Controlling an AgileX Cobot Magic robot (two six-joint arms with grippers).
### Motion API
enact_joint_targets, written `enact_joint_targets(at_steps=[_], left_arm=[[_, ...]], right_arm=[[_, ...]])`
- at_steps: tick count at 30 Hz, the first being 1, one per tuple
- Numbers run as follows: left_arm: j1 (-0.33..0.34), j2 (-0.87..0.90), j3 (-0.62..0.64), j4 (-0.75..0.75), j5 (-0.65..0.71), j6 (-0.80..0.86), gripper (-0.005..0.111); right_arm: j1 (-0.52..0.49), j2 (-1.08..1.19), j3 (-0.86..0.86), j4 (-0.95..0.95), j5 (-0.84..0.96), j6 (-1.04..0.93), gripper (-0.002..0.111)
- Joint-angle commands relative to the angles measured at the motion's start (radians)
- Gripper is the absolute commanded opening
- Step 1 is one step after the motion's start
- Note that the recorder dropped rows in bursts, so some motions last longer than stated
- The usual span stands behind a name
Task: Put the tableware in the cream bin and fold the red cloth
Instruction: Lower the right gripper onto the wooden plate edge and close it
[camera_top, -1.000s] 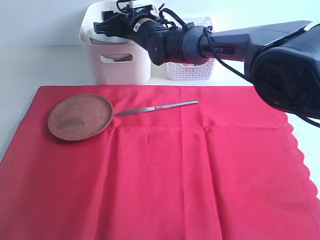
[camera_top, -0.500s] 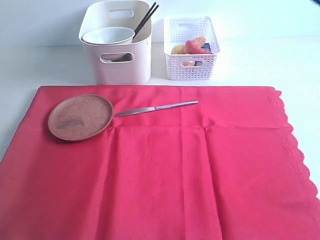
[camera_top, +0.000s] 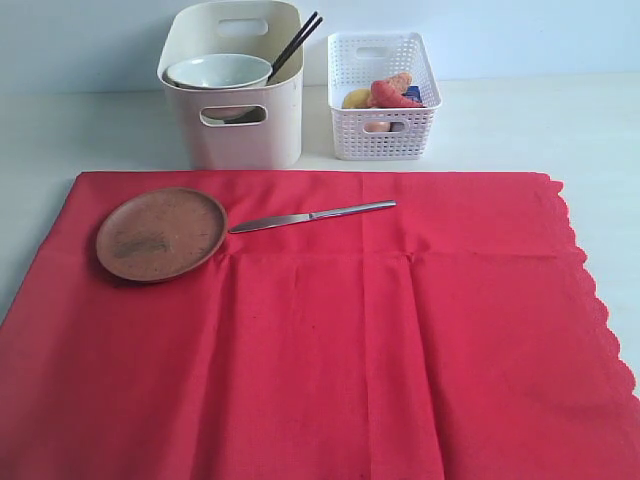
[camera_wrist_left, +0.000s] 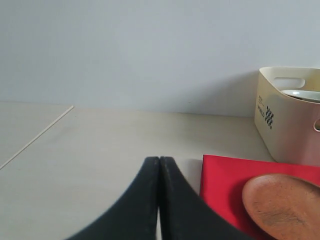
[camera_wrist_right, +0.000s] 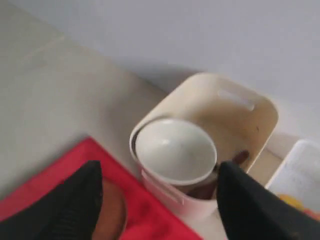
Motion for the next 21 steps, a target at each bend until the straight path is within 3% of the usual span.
enact_joint_targets(at_steps=[1, 8, 16, 21], left_arm=[[0.002, -0.005, 0.002, -0.006, -0.003, -0.007, 0.001], [0.002, -0.005, 0.002, -0.006, -0.003, -0.007, 0.001], [0.002, -0.005, 0.002, -0.006, -0.003, -0.007, 0.001], [0.002, -0.005, 0.002, -0.006, -0.003, -0.007, 0.001]], right_arm=[[-0.008, 0.032, -0.003, 0.049, 0.22, -0.083, 0.053], [-0.008, 0.162, -0.003, 0.186, 0.328, -0.103, 0.049], [-0.008, 0.337, -0.003, 0.356, 0.231, -0.105, 0.049], [-0.008, 0.428, -0.003, 0.359, 0.152, -0.105, 0.049]])
